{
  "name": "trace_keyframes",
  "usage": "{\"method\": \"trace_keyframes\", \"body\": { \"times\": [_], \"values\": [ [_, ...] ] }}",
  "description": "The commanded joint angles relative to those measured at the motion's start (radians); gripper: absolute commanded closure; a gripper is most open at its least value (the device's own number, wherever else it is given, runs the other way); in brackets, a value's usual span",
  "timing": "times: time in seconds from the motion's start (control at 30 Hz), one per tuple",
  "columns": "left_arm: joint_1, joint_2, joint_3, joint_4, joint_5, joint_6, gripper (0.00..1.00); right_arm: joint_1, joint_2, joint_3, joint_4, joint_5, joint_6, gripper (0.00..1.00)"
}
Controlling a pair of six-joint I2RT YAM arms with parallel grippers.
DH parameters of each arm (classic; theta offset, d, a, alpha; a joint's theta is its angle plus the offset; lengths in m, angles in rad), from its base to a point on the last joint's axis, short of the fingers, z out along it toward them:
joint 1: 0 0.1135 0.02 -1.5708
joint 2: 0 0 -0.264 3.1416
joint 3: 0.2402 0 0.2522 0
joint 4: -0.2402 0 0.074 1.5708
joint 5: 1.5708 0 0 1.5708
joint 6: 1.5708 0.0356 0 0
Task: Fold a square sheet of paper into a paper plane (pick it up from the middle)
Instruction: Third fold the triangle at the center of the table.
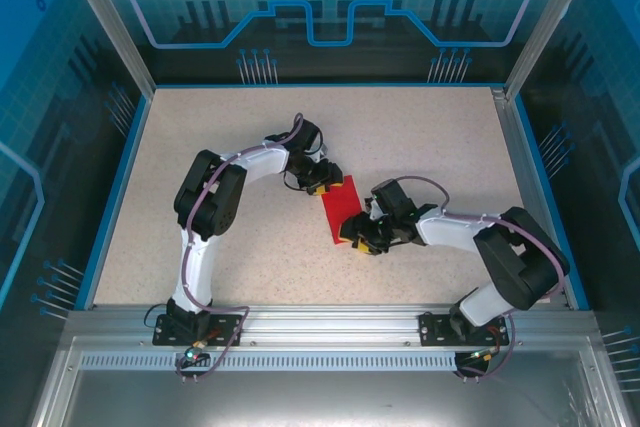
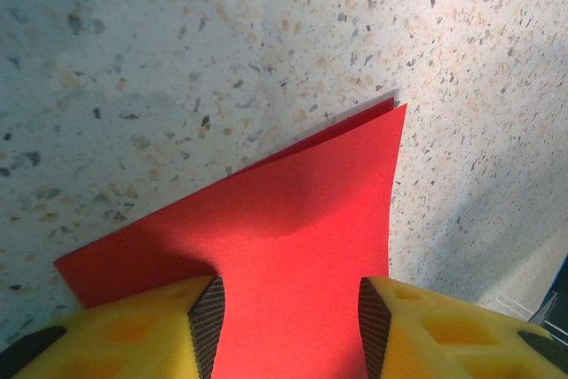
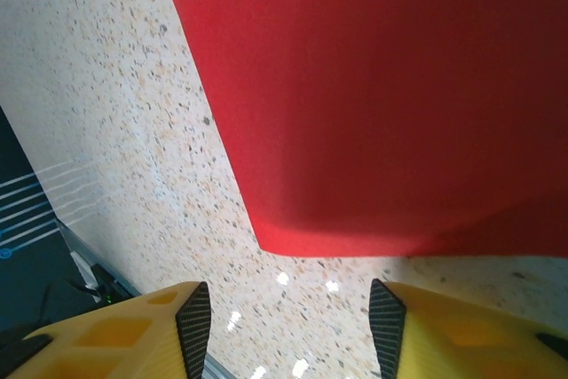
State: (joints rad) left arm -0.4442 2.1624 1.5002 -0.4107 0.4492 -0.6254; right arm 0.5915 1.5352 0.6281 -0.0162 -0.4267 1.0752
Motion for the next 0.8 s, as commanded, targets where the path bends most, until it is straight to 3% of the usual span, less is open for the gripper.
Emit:
{"method": "trace_keyframes", "body": {
  "times": [0.0,0.33,0.77],
  "values": [
    [0.001,0.045,-0.002,-0.073,-0.030,0.020,0.52,0.027,0.010,-0.006,0.039,0.008,0.055,0.46],
    [0.003,0.044,-0.003,-0.073,-0.026,0.022,0.52,0.037,0.025,-0.020,0.081,0.067,0.088,0.45],
    [0.003,0.037,-0.021,-0.069,-0.027,0.024,0.52,-0.048,0.035,0.053,0.141,0.123,0.068,0.45]
  ]
}}
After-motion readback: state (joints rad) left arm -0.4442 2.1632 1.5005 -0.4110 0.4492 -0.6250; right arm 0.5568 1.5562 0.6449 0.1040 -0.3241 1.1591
